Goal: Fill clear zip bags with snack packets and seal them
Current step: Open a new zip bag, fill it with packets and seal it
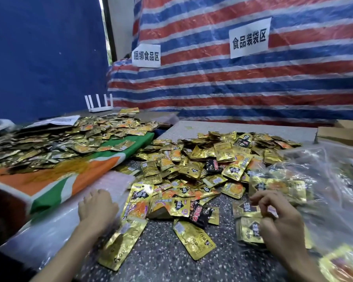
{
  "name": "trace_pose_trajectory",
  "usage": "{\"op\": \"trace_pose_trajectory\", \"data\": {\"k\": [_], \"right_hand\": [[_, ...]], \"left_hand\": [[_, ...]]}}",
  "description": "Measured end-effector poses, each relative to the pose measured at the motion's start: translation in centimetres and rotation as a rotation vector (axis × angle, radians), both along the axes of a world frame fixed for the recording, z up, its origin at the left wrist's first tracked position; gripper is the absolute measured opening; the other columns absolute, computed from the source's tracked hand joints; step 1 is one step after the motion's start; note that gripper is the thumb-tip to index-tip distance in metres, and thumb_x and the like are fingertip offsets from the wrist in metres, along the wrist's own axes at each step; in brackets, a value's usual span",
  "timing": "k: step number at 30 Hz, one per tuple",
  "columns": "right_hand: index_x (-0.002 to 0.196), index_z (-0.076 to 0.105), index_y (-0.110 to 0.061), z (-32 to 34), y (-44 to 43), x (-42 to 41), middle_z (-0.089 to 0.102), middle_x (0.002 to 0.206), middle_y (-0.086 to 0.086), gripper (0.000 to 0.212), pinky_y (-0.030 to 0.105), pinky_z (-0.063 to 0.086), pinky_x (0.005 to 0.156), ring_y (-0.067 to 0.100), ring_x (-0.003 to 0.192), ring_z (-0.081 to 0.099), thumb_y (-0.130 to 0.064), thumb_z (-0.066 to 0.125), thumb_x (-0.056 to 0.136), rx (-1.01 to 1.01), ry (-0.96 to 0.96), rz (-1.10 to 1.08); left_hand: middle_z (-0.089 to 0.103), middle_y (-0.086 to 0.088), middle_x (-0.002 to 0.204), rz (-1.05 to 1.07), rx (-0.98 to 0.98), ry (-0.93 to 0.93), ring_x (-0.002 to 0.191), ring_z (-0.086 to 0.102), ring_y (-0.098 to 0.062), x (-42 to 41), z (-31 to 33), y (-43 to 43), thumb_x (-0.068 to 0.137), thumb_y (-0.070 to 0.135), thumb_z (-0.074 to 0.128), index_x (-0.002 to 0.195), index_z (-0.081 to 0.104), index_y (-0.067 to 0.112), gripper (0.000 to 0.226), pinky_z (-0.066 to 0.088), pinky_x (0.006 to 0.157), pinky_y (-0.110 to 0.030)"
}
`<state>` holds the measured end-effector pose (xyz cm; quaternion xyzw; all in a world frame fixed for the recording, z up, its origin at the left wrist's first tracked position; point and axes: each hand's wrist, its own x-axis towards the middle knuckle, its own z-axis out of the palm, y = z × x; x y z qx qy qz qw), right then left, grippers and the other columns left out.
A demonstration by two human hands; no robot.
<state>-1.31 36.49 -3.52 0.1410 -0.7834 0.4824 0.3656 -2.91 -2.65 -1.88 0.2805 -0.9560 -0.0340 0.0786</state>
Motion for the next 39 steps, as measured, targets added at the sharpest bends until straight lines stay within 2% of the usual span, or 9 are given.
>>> {"op": "trace_pose_trajectory", "data": {"k": [7, 12, 14, 19, 23, 26, 30, 35, 39], "right_hand": [[0.071, 0.057, -0.015, -0.4, 0.1, 0.0, 0.066, 0.088, -0.001, 0.053, 0.024, 0.044, 0.058, -0.001, 0.091, 0.059, 0.036, 0.048, 0.061, -0.083, -0.015, 0.081], [0.07, 0.058, -0.024, -0.1, -0.2, 0.2, 0.064, 0.092, -0.005, 0.058, 0.032, 0.041, 0.048, 0.005, 0.087, 0.059, 0.034, 0.05, 0.065, -0.051, -0.013, 0.185], [0.071, 0.059, -0.024, -0.1, -0.3, 0.2, 0.065, 0.094, -0.002, 0.052, 0.022, 0.04, 0.046, 0.006, 0.088, 0.059, 0.028, 0.051, 0.067, -0.035, 0.003, 0.196], [0.073, 0.06, -0.019, 0.2, -0.5, 0.4, 0.065, 0.092, -0.001, 0.028, 0.007, 0.042, 0.061, 0.004, 0.091, 0.06, 0.006, 0.05, 0.067, -0.024, -0.004, 0.174], [0.082, 0.064, -0.019, 0.2, -0.3, 0.7, 0.067, 0.088, -0.002, 0.03, 0.022, 0.049, 0.052, 0.014, 0.081, 0.064, 0.01, 0.059, 0.079, -0.121, -0.124, 0.273], [0.095, 0.066, -0.019, 0.9, -0.2, 1.3, 0.07, 0.087, 0.01, 0.009, 0.033, 0.052, 0.047, 0.026, 0.07, 0.067, -0.025, 0.063, 0.089, -0.377, -0.272, 0.466], [0.085, 0.072, -0.021, 1.6, -0.1, 1.6, 0.073, 0.084, 0.014, 0.037, 0.031, 0.049, 0.045, 0.027, 0.064, 0.066, -0.052, 0.053, 0.088, -0.501, -0.368, 0.501], [0.069, 0.072, -0.012, 1.7, 0.5, 1.4, 0.063, 0.061, 0.01, 0.022, 0.027, 0.046, 0.042, 0.024, 0.05, 0.058, -0.029, 0.067, 0.082, -0.406, -0.439, 0.449], [0.071, 0.073, -0.004, 2.1, 0.7, 1.5, 0.064, 0.06, 0.014, 0.018, 0.026, 0.047, 0.043, 0.024, 0.052, 0.059, -0.018, 0.067, 0.081, -0.361, -0.465, 0.512]], "left_hand": [[0.071, -0.007, 0.092, 0.023, -0.058, 0.085, 0.085, 0.066, -0.029, 0.1, -0.5, -0.8, 0.09, 0.009, 0.054, 0.083, 0.064, 0.014, 0.014, 0.034, 0.06, -0.028], [0.073, -0.009, 0.084, -0.018, 0.147, 0.339, 0.082, 0.065, -0.032, 0.1, 0.4, -0.3, 0.09, 0.028, 0.072, 0.08, 0.074, 0.015, 0.016, 0.046, 0.073, -0.038], [0.072, -0.012, 0.085, -0.061, 0.109, 0.447, 0.081, 0.065, -0.036, 0.2, 1.3, 1.0, 0.096, 0.028, 0.063, 0.092, 0.073, 0.013, 0.019, 0.048, 0.074, -0.043], [0.07, -0.011, 0.076, -0.392, 0.141, 0.829, 0.066, 0.063, -0.031, 1.5, 3.9, 7.7, 0.1, 0.021, 0.054, 0.1, 0.063, 0.011, 0.014, 0.053, 0.06, -0.043], [0.074, -0.007, 0.101, -0.85, 0.235, 1.042, 0.073, 0.069, -0.019, 3.0, 4.4, 14.9, 0.092, 0.004, 0.065, 0.101, 0.067, 0.006, 0.01, 0.059, 0.061, -0.034], [0.067, -0.011, 0.123, -1.166, 0.31, 0.96, 0.092, 0.071, -0.021, 3.3, 2.6, 19.2, 0.091, 0.003, 0.058, 0.105, 0.065, -0.001, 0.016, 0.061, 0.076, -0.032], [0.067, -0.01, 0.126, -1.35, 0.339, 0.842, 0.103, 0.07, -0.022, 3.3, -0.7, 22.0, 0.092, 0.008, 0.051, 0.1, 0.066, 0.003, 0.017, 0.059, 0.081, -0.042], [0.07, -0.003, 0.12, -1.361, 0.333, 0.802, 0.101, 0.07, -0.015, 3.0, -2.9, 22.1, 0.086, 0.007, 0.058, 0.093, 0.068, 0.008, 0.013, 0.051, 0.09, -0.021], [0.067, 0.012, 0.119, -1.31, 0.556, 0.669, 0.109, 0.063, -0.006, 3.2, -3.0, 21.1, 0.076, 0.018, 0.062, 0.101, 0.068, 0.017, 0.026, 0.052, 0.088, -0.03]]}}
